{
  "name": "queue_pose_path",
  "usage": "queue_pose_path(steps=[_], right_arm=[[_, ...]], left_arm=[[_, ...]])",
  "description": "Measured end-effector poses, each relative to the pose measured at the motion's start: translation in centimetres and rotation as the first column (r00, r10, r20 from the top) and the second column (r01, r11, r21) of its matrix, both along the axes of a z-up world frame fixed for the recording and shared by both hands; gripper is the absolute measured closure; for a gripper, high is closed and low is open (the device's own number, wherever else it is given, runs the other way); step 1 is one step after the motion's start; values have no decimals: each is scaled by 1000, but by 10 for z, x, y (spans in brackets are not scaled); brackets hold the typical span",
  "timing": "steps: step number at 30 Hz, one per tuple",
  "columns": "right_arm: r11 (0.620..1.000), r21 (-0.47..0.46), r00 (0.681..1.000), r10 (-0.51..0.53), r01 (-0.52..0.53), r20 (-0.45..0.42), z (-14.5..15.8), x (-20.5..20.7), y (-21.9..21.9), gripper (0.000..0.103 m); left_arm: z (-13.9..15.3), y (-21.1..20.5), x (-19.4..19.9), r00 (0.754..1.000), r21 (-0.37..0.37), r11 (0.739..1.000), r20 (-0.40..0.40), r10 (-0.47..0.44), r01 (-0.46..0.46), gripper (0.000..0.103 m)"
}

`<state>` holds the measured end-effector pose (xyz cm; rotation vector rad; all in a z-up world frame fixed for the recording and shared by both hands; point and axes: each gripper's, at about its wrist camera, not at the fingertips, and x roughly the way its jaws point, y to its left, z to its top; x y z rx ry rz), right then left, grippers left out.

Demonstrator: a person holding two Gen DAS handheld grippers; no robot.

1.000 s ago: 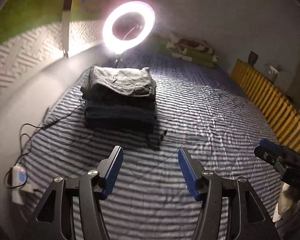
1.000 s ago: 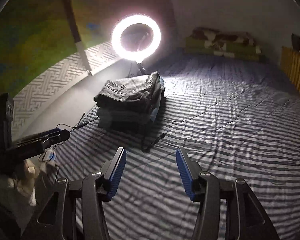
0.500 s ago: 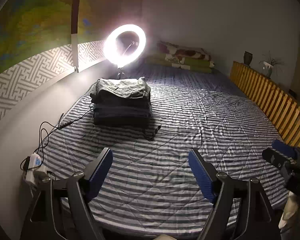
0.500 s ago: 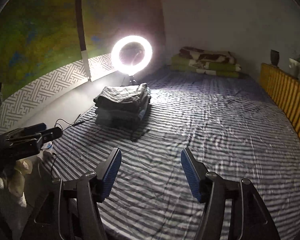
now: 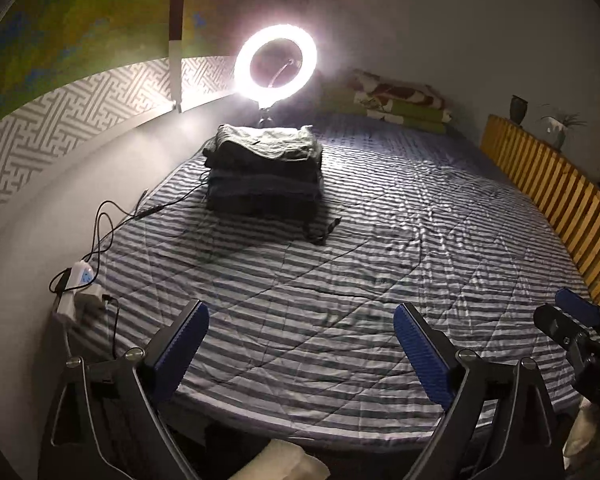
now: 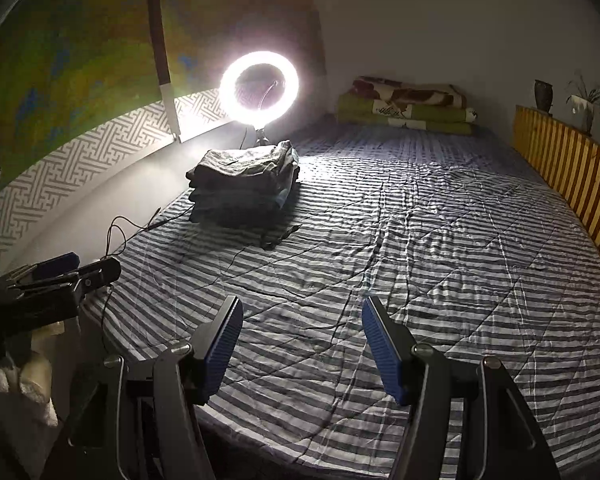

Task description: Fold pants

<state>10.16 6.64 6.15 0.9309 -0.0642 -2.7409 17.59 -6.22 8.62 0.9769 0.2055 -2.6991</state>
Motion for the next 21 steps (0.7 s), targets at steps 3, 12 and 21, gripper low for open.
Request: queue_pose_path(steps=[3, 12, 21], right_arm=[[1000, 10, 1000, -2, 2, -3, -2, 0, -3, 45], [1000, 27, 1000, -5, 5, 4, -9, -3, -1, 45], [1000, 21, 1000, -13, 12, 17, -12, -7, 1, 45]], left_arm=[[-2, -4, -1, 1000, -6, 1000, 2, 13, -13, 5], [-9, -3, -10, 1000, -15, 1000, 20, 12, -11, 4], [-14, 0, -19, 999, -19, 1000, 33, 6, -5, 4]])
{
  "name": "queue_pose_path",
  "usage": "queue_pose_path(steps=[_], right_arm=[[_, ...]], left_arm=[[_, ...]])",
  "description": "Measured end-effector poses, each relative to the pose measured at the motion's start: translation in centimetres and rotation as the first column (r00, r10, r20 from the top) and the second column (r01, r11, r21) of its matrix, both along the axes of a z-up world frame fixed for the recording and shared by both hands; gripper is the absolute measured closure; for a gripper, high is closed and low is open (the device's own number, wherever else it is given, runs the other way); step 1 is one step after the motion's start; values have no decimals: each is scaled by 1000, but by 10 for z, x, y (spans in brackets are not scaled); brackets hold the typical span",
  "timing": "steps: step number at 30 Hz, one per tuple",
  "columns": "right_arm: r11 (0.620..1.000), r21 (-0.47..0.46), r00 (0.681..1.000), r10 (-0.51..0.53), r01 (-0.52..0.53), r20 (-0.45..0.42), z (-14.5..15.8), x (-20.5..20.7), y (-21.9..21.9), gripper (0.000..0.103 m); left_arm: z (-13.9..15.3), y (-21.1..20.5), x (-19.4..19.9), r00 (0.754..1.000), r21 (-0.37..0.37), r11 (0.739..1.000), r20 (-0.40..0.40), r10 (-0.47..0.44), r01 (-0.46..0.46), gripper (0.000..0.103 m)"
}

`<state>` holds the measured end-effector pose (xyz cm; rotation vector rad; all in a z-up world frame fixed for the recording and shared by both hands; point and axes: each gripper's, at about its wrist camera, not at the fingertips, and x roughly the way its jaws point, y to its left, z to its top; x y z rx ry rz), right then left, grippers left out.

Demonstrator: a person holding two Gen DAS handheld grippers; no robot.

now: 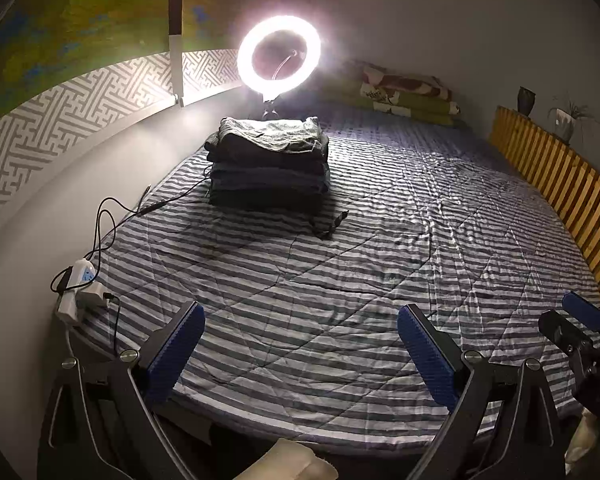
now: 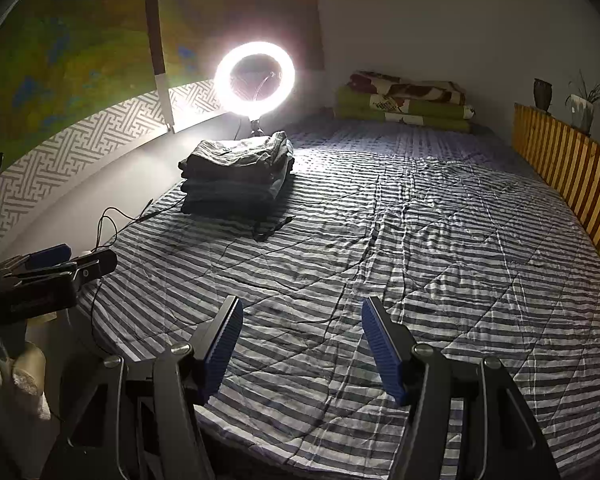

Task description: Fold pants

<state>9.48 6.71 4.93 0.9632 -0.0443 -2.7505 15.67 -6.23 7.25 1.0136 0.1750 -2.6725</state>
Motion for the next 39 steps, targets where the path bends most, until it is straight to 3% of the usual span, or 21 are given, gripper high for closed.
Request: queue_pose_path(steps=[39], right_arm=[[1000, -4, 1000, -16, 16, 17, -7, -7, -1, 45]], left_arm=[[-14, 0, -9, 1000, 5, 1000, 27, -11, 11, 4]])
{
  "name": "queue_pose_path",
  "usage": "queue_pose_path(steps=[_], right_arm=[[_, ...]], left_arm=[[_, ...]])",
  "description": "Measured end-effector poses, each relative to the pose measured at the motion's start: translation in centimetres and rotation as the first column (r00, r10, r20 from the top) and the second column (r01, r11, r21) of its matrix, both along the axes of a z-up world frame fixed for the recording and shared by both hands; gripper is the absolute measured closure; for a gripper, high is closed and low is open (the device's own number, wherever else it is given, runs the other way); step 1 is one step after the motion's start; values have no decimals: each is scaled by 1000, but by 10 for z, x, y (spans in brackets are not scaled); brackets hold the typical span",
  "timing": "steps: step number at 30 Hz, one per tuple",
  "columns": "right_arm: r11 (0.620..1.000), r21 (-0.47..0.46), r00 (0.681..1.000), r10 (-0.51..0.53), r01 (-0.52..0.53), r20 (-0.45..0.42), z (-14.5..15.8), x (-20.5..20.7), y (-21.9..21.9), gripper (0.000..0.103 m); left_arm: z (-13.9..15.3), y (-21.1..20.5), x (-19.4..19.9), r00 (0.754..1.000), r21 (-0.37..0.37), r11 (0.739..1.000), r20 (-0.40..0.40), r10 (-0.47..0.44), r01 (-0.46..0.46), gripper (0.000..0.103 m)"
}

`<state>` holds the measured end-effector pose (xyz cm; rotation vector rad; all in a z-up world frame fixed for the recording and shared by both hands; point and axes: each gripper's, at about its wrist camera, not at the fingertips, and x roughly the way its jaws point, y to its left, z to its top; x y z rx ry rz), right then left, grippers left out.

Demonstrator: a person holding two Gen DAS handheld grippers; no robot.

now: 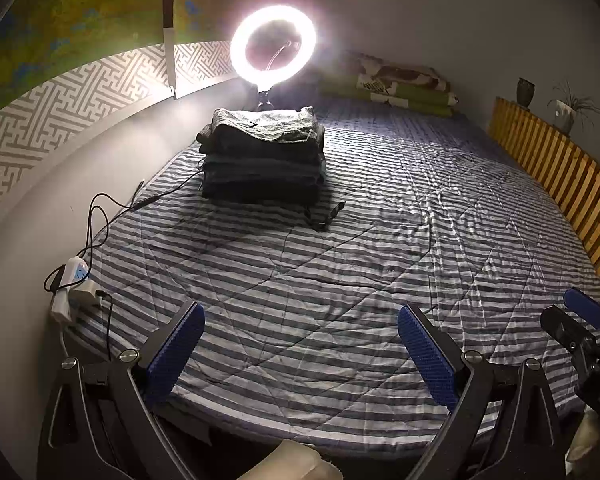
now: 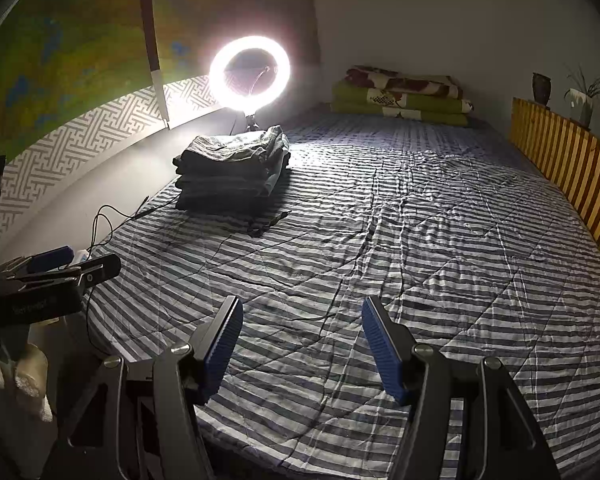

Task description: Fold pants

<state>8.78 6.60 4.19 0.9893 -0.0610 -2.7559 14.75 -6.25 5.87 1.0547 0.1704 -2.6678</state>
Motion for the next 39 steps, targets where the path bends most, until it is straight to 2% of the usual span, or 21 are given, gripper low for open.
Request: queue_pose_path(steps=[39], right_arm=[[1000, 2, 1000, -2, 2, 30, -9, -10, 4, 45]], left_arm=[[-15, -7, -16, 1000, 16, 1000, 28, -14, 13, 4]])
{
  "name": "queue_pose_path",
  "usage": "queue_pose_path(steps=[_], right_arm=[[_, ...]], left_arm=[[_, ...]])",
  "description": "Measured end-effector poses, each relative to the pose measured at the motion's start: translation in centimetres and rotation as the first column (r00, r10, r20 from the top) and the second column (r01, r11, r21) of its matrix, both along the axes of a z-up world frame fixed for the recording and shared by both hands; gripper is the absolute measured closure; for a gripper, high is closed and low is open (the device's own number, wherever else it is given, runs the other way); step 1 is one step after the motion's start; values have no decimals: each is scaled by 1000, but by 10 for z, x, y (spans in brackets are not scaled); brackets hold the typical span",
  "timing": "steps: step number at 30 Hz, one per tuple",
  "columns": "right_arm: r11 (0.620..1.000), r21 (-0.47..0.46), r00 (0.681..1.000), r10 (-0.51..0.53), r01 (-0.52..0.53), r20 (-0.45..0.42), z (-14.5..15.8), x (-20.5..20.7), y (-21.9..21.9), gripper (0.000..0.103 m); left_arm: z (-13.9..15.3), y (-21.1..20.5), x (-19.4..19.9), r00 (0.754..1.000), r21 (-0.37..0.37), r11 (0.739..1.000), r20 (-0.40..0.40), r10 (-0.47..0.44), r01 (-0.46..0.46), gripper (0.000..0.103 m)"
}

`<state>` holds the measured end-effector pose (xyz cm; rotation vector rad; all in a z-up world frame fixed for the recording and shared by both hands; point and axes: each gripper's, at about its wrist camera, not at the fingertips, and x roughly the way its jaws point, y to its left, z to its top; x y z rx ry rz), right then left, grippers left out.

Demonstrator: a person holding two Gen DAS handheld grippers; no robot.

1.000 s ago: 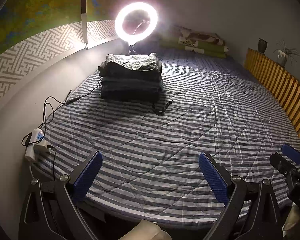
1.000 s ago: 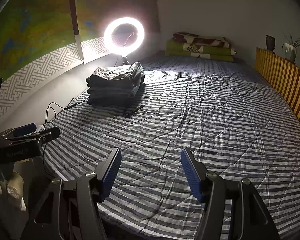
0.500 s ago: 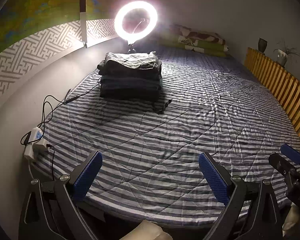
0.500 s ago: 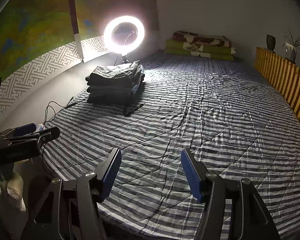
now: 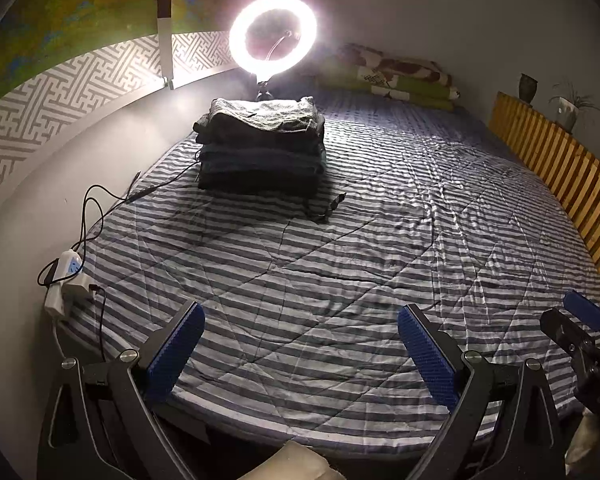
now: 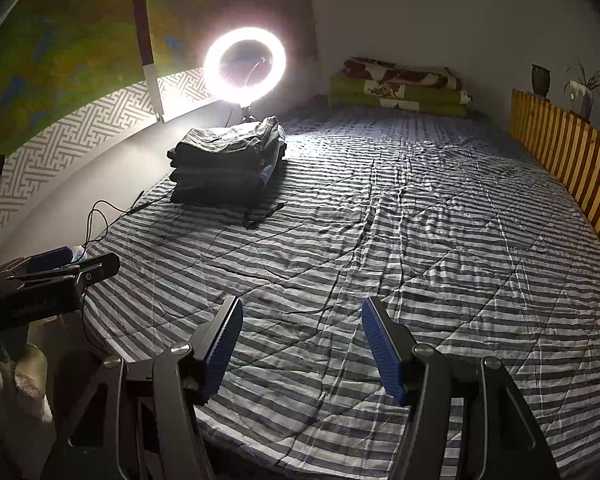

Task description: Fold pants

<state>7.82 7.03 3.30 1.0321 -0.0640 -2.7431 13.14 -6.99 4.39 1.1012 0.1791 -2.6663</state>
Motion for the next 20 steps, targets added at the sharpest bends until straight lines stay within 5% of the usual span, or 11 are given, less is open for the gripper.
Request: queue_pose_path(steps=[20], right_arm=[[999, 4, 998, -40, 40, 45, -20, -24, 6, 45]], left_arm=[[-30, 6, -46, 997, 20, 998, 52, -59, 58, 4]])
